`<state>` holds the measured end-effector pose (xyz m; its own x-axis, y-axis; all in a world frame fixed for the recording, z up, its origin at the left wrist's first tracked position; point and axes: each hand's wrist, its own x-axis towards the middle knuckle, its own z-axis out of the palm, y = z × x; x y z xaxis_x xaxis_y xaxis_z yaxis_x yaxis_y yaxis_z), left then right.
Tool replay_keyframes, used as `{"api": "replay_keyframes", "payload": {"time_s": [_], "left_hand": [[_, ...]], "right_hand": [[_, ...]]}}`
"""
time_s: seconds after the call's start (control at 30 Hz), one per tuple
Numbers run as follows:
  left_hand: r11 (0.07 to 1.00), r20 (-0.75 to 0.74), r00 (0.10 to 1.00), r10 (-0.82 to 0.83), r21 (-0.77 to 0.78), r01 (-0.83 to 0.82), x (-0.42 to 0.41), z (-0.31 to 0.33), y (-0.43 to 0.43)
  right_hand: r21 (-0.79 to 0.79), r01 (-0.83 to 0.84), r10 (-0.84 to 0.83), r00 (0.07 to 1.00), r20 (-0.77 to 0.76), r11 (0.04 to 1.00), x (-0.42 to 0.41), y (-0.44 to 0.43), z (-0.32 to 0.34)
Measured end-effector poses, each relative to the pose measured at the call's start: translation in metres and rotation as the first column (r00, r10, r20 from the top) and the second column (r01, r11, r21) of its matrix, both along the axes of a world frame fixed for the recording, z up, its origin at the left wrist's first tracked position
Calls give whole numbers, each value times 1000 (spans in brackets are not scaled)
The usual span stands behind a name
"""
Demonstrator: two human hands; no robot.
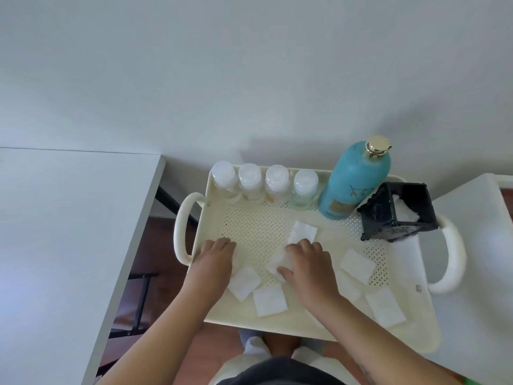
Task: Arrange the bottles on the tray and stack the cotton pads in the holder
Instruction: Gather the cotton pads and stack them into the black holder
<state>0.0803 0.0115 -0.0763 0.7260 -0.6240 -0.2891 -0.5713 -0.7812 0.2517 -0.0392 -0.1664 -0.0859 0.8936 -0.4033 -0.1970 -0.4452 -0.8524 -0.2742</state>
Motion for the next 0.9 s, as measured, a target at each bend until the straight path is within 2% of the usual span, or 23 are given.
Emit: {"api": "replay_keyframes", "payload": {"time_s": [0.1,0.23,0.33,0.43,0.5,0.57,0.63,0.73,0.9], "left_hand": [[1000,18,1000,-21,0,21,5,0,-1],[998,41,998,-55,25,54,9,2,-5],[995,41,994,-96,39,95,16,7,-12],[995,22,995,-102,-19,102,21,18,-17],[991,-32,998,-49,-130,44,23,26,-19],[968,-146,989,5,-249,-41,22,36,-22],[926,-284,958,34,-351,-137,20,46,-29],[869,-390,919,60,-431,-241,13,62,-45],[792,-491,871,28,-520,-319,-4,87,-85]], "right_hand": [[-19,59,-59,998,-19,998,4,2,-3],[93,120,-116,992,-45,988,9,1,-7],[119,113,-105,992,-70,987,12,0,-4],[214,138,-140,990,-4,967,11,-2,7],[374,149,-188,980,68,915,8,-7,20],[533,154,-247,963,109,832,3,-16,39],[599,154,-277,954,119,786,-4,-28,58],[614,129,-289,943,168,779,-17,-52,86],[532,111,-295,915,275,839,-45,-117,131]]}}
